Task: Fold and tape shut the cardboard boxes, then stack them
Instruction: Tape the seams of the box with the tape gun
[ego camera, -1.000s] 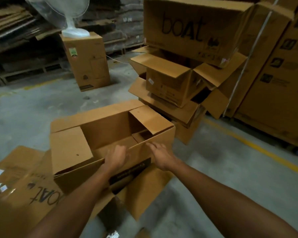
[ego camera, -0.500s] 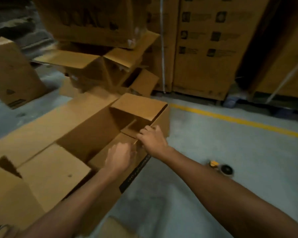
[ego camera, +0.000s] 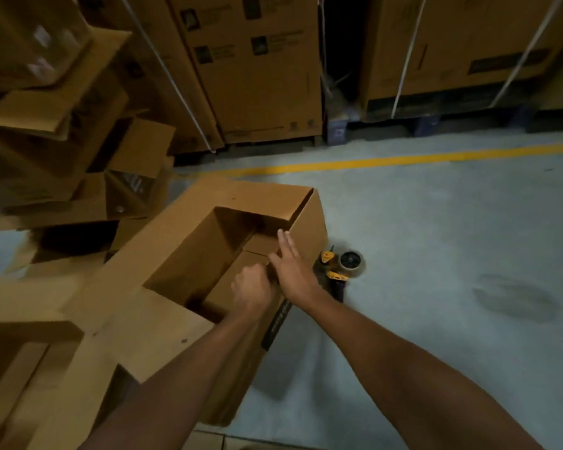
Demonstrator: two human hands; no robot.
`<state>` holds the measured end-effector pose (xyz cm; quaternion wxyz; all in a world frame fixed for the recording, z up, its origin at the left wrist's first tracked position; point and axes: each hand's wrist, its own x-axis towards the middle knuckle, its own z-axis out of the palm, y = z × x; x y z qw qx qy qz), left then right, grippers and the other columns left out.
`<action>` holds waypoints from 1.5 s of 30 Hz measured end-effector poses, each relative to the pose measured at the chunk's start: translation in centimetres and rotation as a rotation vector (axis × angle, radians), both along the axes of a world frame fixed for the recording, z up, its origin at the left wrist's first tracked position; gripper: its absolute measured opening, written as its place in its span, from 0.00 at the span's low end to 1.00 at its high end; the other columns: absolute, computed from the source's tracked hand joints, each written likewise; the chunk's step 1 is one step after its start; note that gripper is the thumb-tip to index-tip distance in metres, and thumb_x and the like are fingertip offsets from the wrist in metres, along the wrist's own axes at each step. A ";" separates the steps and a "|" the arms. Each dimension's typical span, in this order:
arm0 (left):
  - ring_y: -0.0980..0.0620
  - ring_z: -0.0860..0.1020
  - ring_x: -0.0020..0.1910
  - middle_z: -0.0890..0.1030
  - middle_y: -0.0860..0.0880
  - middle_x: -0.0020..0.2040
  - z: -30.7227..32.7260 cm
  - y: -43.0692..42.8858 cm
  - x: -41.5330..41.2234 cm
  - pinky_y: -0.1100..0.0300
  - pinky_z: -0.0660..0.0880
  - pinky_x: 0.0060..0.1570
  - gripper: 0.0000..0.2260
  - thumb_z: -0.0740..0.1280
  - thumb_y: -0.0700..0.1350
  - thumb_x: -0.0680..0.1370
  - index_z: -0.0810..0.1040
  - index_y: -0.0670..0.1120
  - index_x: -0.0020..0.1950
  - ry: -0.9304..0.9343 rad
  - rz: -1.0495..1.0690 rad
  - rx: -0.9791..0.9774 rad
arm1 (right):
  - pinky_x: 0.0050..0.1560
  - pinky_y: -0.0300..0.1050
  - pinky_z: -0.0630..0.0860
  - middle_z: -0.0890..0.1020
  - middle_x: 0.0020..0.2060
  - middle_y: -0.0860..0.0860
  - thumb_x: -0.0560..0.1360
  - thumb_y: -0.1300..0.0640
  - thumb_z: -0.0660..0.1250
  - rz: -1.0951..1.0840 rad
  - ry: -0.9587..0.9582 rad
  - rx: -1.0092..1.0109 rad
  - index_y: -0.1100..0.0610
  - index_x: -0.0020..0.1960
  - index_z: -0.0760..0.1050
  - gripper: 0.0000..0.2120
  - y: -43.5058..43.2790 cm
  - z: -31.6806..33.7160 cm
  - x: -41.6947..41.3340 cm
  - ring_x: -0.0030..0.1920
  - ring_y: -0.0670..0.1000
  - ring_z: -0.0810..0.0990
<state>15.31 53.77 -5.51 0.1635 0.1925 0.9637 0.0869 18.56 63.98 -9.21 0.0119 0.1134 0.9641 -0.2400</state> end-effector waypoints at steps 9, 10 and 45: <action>0.43 0.81 0.51 0.82 0.41 0.51 -10.3 4.0 -4.7 0.54 0.74 0.43 0.10 0.60 0.40 0.83 0.81 0.39 0.53 -0.163 0.175 0.194 | 0.55 0.46 0.72 0.69 0.74 0.57 0.79 0.62 0.61 -0.305 -0.239 -0.714 0.47 0.82 0.47 0.37 -1.4 -7.9 0.3 0.61 0.56 0.75; 0.42 0.81 0.51 0.82 0.41 0.50 -12.0 4.0 -4.9 0.54 0.76 0.44 0.10 0.61 0.40 0.82 0.82 0.39 0.51 -0.185 0.192 0.255 | 0.56 0.45 0.72 0.69 0.75 0.56 0.79 0.60 0.62 -0.318 -0.265 -0.701 0.46 0.82 0.45 0.38 -1.6 -9.4 0.3 0.63 0.57 0.75; 0.40 0.58 0.78 0.64 0.42 0.77 -21.3 -16.3 1.6 0.44 0.59 0.74 0.24 0.58 0.56 0.83 0.64 0.47 0.76 -0.121 -0.551 -0.090 | 0.68 0.55 0.72 0.67 0.74 0.57 0.79 0.63 0.60 -0.122 -0.514 0.062 0.52 0.74 0.69 0.24 -11.9 -17.1 13.5 0.72 0.61 0.68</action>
